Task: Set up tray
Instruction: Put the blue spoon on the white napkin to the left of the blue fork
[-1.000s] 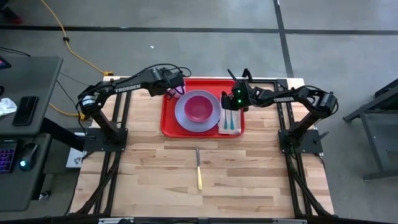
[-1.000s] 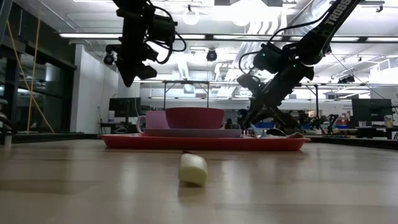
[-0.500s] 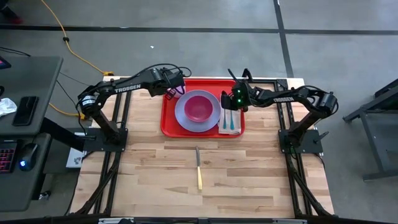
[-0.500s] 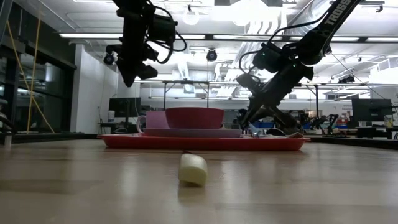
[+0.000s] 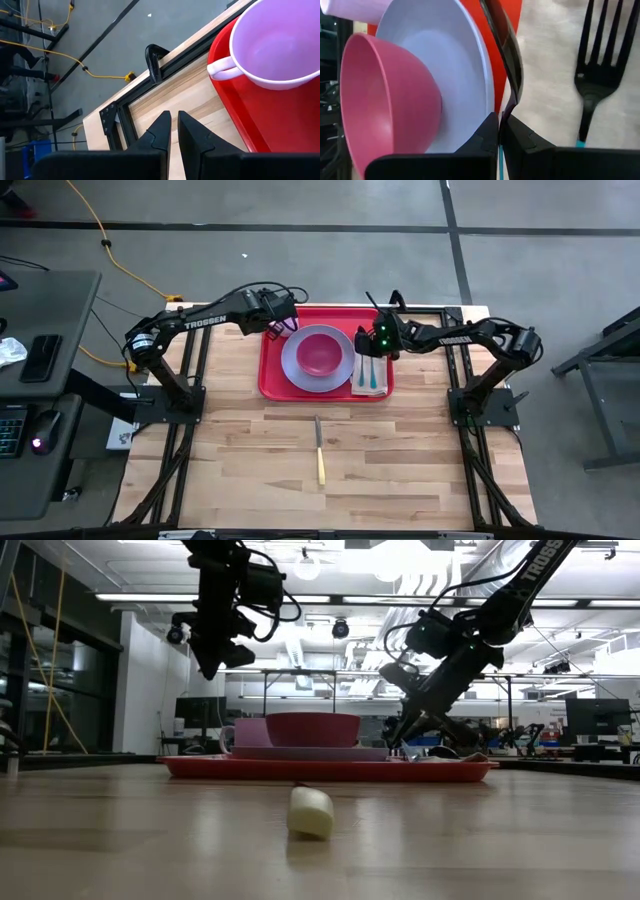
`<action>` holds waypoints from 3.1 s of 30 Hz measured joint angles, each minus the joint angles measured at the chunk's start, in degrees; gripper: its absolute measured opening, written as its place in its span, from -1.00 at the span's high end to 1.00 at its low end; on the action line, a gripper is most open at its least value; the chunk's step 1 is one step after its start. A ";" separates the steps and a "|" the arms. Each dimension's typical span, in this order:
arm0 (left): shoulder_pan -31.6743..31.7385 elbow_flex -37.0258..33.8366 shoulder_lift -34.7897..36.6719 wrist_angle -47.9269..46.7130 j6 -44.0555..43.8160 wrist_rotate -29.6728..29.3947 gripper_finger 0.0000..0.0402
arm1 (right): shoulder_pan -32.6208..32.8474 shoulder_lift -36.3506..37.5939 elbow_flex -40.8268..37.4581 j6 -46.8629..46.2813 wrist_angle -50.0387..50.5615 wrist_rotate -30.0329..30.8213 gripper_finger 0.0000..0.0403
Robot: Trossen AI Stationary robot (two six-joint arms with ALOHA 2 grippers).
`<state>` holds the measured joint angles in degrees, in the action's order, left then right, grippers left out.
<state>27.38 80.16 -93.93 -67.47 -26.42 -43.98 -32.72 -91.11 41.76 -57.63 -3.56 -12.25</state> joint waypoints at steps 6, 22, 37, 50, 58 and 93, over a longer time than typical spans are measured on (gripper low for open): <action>0.00 0.00 0.00 0.03 0.68 0.06 0.69 | 0.13 -0.25 0.00 0.54 -0.21 1.44 1.00; 0.00 0.00 0.00 0.07 0.67 0.06 0.69 | 0.10 -1.95 -3.26 -1.86 -5.97 1.50 1.00; 0.00 0.00 0.00 0.49 0.66 0.06 0.69 | 0.17 -1.95 -3.28 -5.15 -5.86 2.51 1.00; 0.00 0.00 0.00 0.58 0.66 0.04 0.69 | 1.16 -1.95 -3.27 -8.99 -7.76 4.40 1.00; 0.00 0.00 0.00 0.57 0.95 0.04 0.69 | 2.27 -1.95 -3.26 -9.66 -7.29 7.58 1.00; 0.00 0.00 0.00 0.07 2.23 0.04 0.69 | 4.25 -5.22 -3.04 -12.00 -10.60 11.65 1.00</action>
<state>27.38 80.16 -93.93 -67.40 -24.19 -43.94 -28.47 -96.33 38.72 -69.63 -14.16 -0.60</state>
